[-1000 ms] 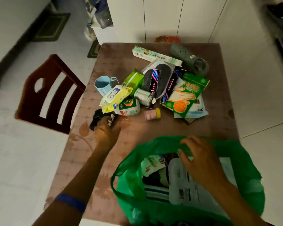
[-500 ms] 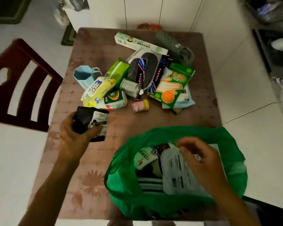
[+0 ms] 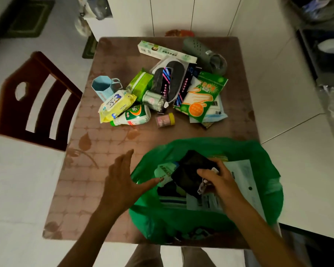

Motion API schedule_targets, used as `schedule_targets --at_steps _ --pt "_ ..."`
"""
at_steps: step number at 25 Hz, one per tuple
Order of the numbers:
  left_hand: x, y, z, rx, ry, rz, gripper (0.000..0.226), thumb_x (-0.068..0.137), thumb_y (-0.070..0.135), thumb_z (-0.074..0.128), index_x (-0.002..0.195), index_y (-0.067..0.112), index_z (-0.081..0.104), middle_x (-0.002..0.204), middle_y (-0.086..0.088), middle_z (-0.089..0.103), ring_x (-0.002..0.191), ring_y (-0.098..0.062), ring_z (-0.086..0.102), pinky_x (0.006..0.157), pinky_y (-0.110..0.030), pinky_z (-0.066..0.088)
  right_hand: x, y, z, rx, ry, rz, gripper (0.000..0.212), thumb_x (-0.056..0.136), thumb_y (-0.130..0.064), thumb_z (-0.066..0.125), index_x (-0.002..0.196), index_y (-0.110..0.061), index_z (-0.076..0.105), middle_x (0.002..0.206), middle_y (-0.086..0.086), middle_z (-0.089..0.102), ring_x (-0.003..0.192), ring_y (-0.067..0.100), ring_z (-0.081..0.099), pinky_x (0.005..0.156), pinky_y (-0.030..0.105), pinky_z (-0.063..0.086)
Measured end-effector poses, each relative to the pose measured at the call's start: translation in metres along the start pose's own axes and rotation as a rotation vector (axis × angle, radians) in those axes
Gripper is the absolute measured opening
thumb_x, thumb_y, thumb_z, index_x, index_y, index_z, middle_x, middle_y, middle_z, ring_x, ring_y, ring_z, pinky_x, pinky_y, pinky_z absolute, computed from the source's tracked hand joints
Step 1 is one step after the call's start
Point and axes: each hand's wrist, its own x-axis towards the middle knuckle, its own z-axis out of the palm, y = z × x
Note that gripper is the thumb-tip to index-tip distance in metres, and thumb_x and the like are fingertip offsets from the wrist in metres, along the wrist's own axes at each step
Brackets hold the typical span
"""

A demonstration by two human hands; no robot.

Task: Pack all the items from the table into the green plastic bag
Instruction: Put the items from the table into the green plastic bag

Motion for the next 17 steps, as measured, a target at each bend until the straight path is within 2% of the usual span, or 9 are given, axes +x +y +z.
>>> schedule_targets --at_steps 1,3,4,6,9,11,14,16,17 --pt "0.000 0.002 0.007 -0.079 -0.059 -0.098 0.063 0.067 0.052 0.075 0.121 0.025 0.056 0.118 -0.005 0.063 0.104 -0.018 0.059 0.089 -0.044 0.052 0.000 0.004 0.001 -0.034 -0.018 -0.019 0.032 0.079 -0.017 0.074 0.106 -0.025 0.059 0.114 0.005 0.065 0.088 0.022 0.070 0.070 0.041 0.059" --pt "0.001 0.010 0.011 -0.616 -0.080 -0.248 0.014 0.077 0.017 0.070 0.090 0.019 0.071 0.082 -0.006 0.075 0.079 -0.022 0.068 0.074 -0.044 0.057 0.000 0.008 0.010 -0.145 -0.050 -0.072 0.038 0.075 -0.017 0.079 0.104 -0.026 0.056 0.109 0.001 0.066 0.086 0.016 0.070 0.068 0.033 0.059" --pt "0.002 0.010 0.008 -0.857 -0.058 -0.310 0.016 0.077 0.004 0.064 0.084 0.016 0.072 0.078 -0.007 0.075 0.076 -0.026 0.069 0.073 -0.041 0.057 0.000 0.008 0.017 -0.210 -0.048 -0.112 0.040 0.073 -0.016 0.080 0.102 -0.026 0.055 0.106 -0.002 0.066 0.085 0.013 0.069 0.067 0.029 0.058" --pt "0.002 0.000 -0.005 -1.170 -0.032 -0.332 0.019 0.071 -0.001 0.061 0.082 0.009 0.073 0.080 -0.011 0.074 0.077 -0.029 0.069 0.072 -0.036 0.055 -0.002 0.009 0.037 -0.262 -0.084 -0.222 0.041 0.071 -0.014 0.082 0.100 -0.025 0.054 0.100 -0.004 0.066 0.082 0.008 0.068 0.064 0.025 0.057" --pt "-0.008 -0.007 -0.019 -1.231 -0.014 -0.283 0.019 0.070 0.005 0.062 0.085 0.008 0.073 0.087 -0.014 0.074 0.078 -0.029 0.070 0.069 -0.034 0.058 0.001 0.010 0.070 -0.220 -0.251 -0.307 0.038 0.072 -0.010 0.081 0.099 -0.022 0.056 0.097 -0.001 0.069 0.087 0.010 0.069 0.067 0.025 0.057" --pt "-0.011 -0.010 -0.019 -1.132 -0.012 -0.236 0.019 0.073 0.008 0.064 0.089 0.012 0.074 0.090 -0.015 0.074 0.083 -0.032 0.069 0.072 -0.037 0.058 0.004 0.013 0.086 -0.340 -0.294 -0.376 0.033 0.071 -0.020 0.081 0.097 -0.025 0.060 0.097 -0.002 0.069 0.091 0.011 0.067 0.073 0.026 0.056" --pt "-0.012 -0.011 -0.023 -1.017 -0.062 -0.119 0.018 0.076 0.003 0.068 0.089 0.014 0.074 0.087 -0.013 0.074 0.080 -0.030 0.068 0.069 -0.035 0.057 0.006 0.027 0.102 -1.016 -0.347 -0.607 0.037 0.076 -0.042 0.061 0.110 -0.028 0.066 0.115 0.004 0.064 0.106 0.024 0.060 0.087 0.034 0.048" --pt "-0.015 -0.012 -0.022 -0.952 -0.125 -0.052 0.015 0.080 0.004 0.066 0.093 0.010 0.071 0.089 -0.018 0.072 0.080 -0.032 0.068 0.071 -0.040 0.056 0.005 0.037 0.112 -1.419 -0.371 -0.612 0.039 0.088 -0.033 0.055 0.127 -0.034 0.055 0.133 0.006 0.048 0.119 0.030 0.048 0.093 0.041 0.040" --pt "-0.017 -0.013 -0.022 -0.948 -0.138 -0.034 0.015 0.080 0.008 0.066 0.094 0.008 0.070 0.089 -0.020 0.071 0.080 -0.034 0.067 0.072 -0.042 0.056 0.005 0.039 0.117 -1.458 -0.331 -0.584 0.041 0.091 -0.030 0.053 0.131 -0.035 0.050 0.136 0.006 0.043 0.122 0.032 0.044 0.093 0.043 0.040"
